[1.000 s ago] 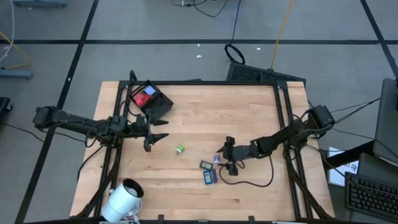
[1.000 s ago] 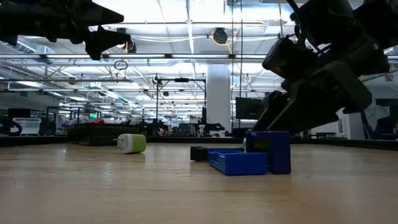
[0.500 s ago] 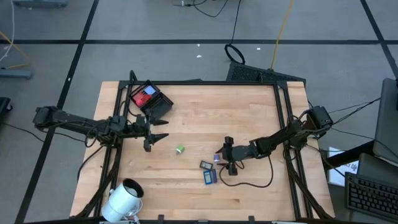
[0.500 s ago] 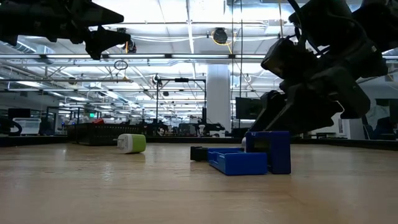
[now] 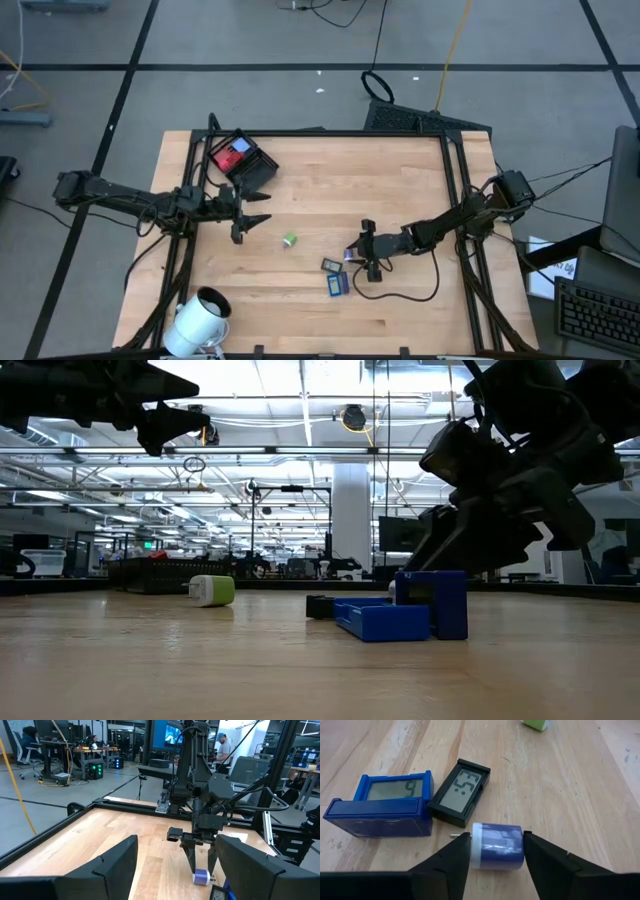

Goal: Pick & Place Office items
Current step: Put the purple charger adapter into the top black bin

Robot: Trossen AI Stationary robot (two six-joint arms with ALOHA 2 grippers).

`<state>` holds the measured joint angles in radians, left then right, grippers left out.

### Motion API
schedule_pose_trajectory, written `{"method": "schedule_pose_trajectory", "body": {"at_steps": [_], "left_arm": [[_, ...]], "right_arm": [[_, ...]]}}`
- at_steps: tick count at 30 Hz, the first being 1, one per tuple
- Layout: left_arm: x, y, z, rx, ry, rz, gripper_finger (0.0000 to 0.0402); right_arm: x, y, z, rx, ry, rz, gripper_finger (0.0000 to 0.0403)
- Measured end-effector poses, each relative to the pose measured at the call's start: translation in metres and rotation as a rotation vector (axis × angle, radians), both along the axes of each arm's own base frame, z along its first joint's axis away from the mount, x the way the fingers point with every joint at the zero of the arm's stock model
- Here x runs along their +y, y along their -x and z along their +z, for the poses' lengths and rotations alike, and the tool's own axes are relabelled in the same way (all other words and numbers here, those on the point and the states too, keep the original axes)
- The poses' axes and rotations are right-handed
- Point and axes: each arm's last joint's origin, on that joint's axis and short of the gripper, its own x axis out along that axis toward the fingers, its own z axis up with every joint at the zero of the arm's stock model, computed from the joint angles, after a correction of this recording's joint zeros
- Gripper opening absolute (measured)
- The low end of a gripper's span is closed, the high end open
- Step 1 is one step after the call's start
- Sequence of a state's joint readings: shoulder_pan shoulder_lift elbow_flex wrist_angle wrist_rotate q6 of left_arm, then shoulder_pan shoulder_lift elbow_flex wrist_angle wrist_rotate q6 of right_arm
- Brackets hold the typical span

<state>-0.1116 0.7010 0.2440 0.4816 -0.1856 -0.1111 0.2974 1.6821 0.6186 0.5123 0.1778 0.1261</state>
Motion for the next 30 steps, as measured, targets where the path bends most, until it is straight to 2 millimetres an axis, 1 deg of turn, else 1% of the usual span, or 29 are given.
{"method": "schedule_pose_trajectory", "body": {"at_steps": [4,13,20,24,30], "left_arm": [[0.0,0.0,0.0,0.0,0.0,0.0,0.0271],[0.0,0.0,0.0,0.0,0.002,0.0,0.0271],[0.0,0.0,0.0,0.0,0.002,0.0,0.0271],[0.0,0.0,0.0,-0.001,0.002,0.0,0.0271],[0.0,0.0,0.0,-0.001,0.007,0.0,0.0271]], "right_arm": [[-0.001,0.0,0.0,0.005,0.001,-0.004,0.0159],[-0.001,0.0,-0.001,0.01,0.014,0.004,0.016],[-0.005,0.0,0.001,0.011,0.006,0.01,0.0146],[-0.006,0.001,0.01,-0.012,-0.018,0.029,0.0151],[-0.006,0.003,0.034,-0.108,-0.009,0.051,0.0146]]}}
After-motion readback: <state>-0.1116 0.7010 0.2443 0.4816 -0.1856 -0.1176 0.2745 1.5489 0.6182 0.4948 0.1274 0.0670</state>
